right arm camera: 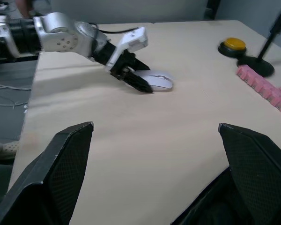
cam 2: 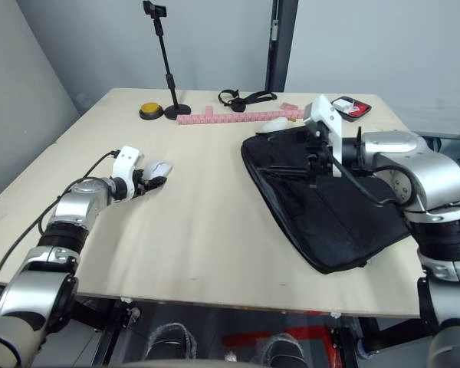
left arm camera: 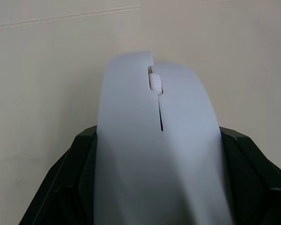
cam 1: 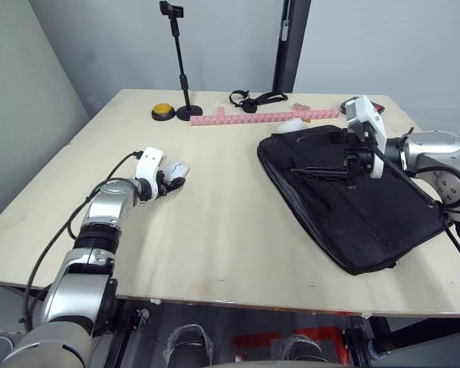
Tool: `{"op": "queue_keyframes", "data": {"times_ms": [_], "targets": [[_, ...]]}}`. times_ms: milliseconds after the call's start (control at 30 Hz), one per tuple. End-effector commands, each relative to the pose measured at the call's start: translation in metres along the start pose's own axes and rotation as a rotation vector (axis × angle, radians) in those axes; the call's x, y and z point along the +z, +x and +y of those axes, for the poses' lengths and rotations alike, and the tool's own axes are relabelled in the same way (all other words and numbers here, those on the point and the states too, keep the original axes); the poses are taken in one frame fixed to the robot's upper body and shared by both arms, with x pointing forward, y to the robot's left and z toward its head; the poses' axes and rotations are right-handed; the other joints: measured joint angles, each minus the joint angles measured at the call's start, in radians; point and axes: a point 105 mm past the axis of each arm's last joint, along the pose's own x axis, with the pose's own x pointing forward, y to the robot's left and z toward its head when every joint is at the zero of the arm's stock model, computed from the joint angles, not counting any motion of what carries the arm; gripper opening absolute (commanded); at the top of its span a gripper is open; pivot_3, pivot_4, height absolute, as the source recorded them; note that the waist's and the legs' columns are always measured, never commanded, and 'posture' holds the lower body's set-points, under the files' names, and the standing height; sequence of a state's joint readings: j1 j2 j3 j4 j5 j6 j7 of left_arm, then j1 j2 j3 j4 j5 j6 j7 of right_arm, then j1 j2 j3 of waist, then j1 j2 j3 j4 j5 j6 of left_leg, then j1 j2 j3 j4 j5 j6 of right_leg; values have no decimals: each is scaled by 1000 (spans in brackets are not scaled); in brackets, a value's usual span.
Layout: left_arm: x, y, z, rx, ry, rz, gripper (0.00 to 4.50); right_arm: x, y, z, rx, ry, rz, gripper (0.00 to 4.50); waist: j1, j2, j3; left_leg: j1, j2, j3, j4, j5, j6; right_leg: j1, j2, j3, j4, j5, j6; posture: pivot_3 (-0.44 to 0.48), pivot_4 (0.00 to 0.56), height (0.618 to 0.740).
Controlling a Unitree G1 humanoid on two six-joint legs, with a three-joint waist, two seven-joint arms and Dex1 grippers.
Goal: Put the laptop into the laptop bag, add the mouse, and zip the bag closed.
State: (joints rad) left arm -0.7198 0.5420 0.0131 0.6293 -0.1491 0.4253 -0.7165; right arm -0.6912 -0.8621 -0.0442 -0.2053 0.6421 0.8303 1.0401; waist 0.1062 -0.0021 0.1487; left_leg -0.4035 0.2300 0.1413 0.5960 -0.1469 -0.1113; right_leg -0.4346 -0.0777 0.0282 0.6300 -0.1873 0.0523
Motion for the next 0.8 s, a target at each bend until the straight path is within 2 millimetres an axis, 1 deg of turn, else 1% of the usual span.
{"op": "queue_keyframes", "data": {"times_ms": [33,100,200,267,333,433,600,700,800], "targets": [[6,-13,-20,-220,174,20,2865,-3,4,-6,-117,58,22,4500,-2,0,0,0,0,0,-1,0,0,0,0,0,-1,0,0,0,150,739],[6,-20,-27,-313,247,33,2865,-13,11,-9,-178,106,61,4500,-3,0,0,0,0,1,-3,0,-1,-1,1,0,-2,0,0,0,150,739],[14,-37,-44,-503,345,10,2865,-32,22,-11,-260,165,141,4500,-3,0,0,0,1,1,-5,2,-5,-3,1,0,-2,0,0,0,150,739],[21,-47,-55,-616,412,-18,2865,-42,28,-11,-308,177,185,4500,-2,0,0,-1,1,1,-6,3,-8,-3,1,0,-2,0,0,0,150,739],[26,-52,-62,-689,463,-15,2865,-54,34,-15,-393,155,245,4500,-1,1,0,-1,1,2,-7,3,-9,-4,1,0,-3,0,1,0,150,739],[30,-50,-68,-747,490,2,2865,-64,39,-16,-443,134,300,4500,2,1,0,-1,1,2,-7,4,-11,-4,1,0,-3,-1,1,0,150,739],[42,-41,-84,-815,482,-60,2865,-82,44,-17,-496,106,391,4500,0,1,0,0,0,2,-7,4,-11,-4,1,0,-2,-1,1,0,150,739],[44,-40,-89,-842,484,-68,2865,-92,43,-18,-523,96,439,4500,-6,1,0,0,1,2,-8,4,-12,-4,1,0,-3,-1,1,0,150,739],[44,-36,-91,-840,507,-48,2865,-107,42,-18,-558,94,505,4500,-5,1,0,0,1,1,-10,5,-13,-4,2,0,-2,-1,2,0,150,739]]}}
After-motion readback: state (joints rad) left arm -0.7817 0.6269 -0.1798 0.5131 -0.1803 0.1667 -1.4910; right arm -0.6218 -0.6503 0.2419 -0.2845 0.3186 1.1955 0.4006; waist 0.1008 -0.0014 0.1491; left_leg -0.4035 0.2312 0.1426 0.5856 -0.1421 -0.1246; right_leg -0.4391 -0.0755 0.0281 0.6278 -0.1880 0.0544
